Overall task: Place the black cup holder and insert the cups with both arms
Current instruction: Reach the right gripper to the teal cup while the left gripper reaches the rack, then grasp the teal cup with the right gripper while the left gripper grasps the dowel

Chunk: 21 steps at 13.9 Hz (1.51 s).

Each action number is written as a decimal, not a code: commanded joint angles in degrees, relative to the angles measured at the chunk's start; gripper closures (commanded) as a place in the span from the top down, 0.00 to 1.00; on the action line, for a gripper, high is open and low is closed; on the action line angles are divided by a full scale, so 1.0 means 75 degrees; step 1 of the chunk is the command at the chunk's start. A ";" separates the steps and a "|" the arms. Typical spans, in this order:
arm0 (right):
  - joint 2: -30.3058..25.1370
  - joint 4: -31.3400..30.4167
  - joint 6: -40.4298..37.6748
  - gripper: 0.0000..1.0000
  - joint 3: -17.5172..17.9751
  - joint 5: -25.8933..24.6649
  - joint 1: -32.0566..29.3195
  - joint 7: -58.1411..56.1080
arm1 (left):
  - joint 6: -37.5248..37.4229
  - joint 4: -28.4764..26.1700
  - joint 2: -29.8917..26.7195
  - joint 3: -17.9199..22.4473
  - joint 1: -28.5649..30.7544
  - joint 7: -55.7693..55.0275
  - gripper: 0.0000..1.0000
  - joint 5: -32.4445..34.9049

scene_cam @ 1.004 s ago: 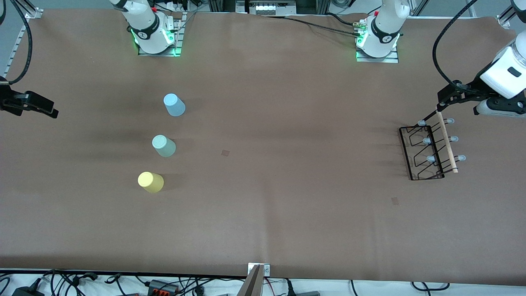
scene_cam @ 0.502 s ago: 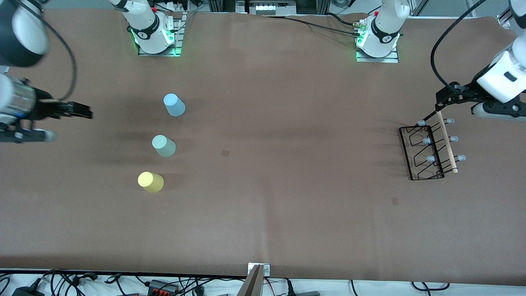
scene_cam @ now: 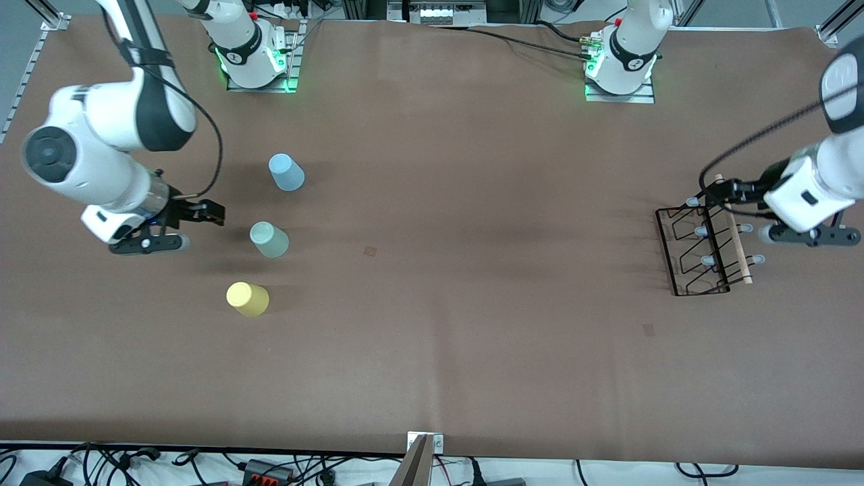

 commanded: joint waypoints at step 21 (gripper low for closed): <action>0.0787 -0.1463 0.3324 1.00 -0.0002 -0.0007 0.0726 0.0861 | 0.4761 -0.4148 -0.0727 -0.0128 0.1346 0.0428 0.49 0.1052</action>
